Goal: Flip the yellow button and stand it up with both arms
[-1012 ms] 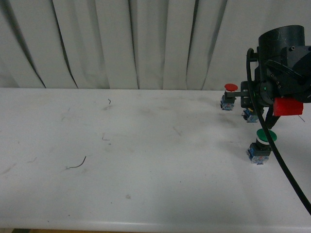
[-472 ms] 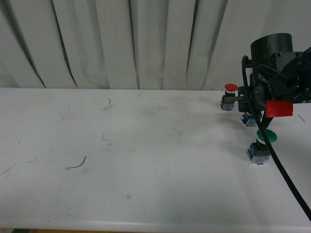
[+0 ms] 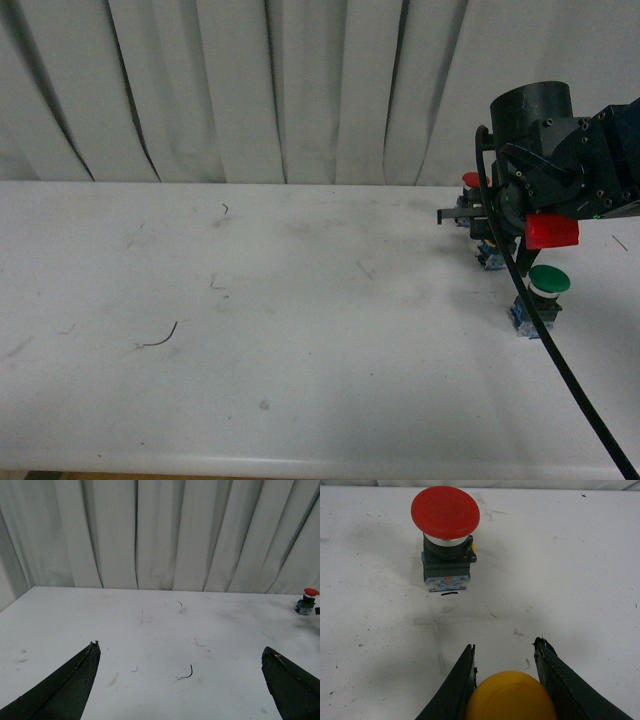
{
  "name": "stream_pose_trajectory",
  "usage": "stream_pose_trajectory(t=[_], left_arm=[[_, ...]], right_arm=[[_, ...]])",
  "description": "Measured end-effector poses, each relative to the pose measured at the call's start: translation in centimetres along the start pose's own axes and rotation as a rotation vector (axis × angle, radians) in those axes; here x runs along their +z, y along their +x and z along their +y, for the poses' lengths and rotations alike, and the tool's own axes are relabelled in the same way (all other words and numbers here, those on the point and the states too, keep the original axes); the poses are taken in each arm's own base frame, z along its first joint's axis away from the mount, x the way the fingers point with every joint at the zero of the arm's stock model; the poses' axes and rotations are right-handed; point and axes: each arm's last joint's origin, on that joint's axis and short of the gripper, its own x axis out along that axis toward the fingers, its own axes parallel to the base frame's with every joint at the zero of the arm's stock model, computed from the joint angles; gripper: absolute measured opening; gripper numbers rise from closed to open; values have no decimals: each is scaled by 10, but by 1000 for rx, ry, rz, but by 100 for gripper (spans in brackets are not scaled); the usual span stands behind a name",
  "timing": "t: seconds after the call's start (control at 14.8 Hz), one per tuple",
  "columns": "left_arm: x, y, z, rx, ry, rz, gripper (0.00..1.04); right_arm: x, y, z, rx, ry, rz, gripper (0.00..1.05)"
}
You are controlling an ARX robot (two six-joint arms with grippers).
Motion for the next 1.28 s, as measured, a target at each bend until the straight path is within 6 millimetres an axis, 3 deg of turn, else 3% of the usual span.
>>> stream_pose_trajectory(t=[0.07,0.34,0.61,0.74,1.01,1.28], left_arm=[[0,0,0,0,0,0,98],[0,0,0,0,0,0,98],[0,0,0,0,0,0,98],[0,0,0,0,0,0,98],[0,0,0,0,0,0,98],[0,0,0,0,0,0,98]], right_arm=[[0,0,0,2,-1,1,33],[-2,1,1,4,1,9,73],[-2,1,0,4,4,10,80],[-2,1,0,7,9,9,100],[1,-3,-1,33,34,-28,98],[22,-26,-14,71,72,-108,98]])
